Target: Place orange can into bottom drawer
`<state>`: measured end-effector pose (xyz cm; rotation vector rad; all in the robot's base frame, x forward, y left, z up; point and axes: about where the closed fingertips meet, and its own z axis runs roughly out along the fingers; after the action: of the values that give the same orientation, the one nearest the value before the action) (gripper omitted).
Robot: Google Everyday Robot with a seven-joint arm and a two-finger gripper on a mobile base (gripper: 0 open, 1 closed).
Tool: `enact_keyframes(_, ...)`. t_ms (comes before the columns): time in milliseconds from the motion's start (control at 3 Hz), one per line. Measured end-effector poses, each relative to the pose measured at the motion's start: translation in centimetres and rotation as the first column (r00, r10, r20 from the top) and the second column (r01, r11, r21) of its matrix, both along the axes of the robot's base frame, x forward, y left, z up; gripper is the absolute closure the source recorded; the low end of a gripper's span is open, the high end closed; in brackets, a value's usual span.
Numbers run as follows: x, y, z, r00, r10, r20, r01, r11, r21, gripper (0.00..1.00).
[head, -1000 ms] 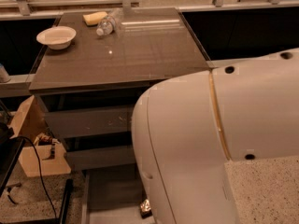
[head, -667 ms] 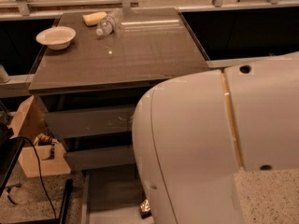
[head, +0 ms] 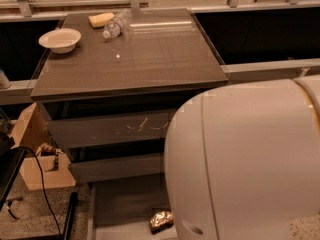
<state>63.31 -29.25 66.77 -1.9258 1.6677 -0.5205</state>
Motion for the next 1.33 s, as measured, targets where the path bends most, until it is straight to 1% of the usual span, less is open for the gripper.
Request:
enact_keyframes(667,3.4,-2.1,2.0,0.9971,-0.034,0.068,0.036,0.999,-0.020,1.00)
enact_keyframes(1000,5.6,-2.9,3.8,0.9934,-0.045,0.106,0.047,0.999,-0.021,1.00)
enact_keyframes(1333,7.1,-3.5,5.5,0.9894,-0.051,0.136,0.054,0.998,-0.021,1.00)
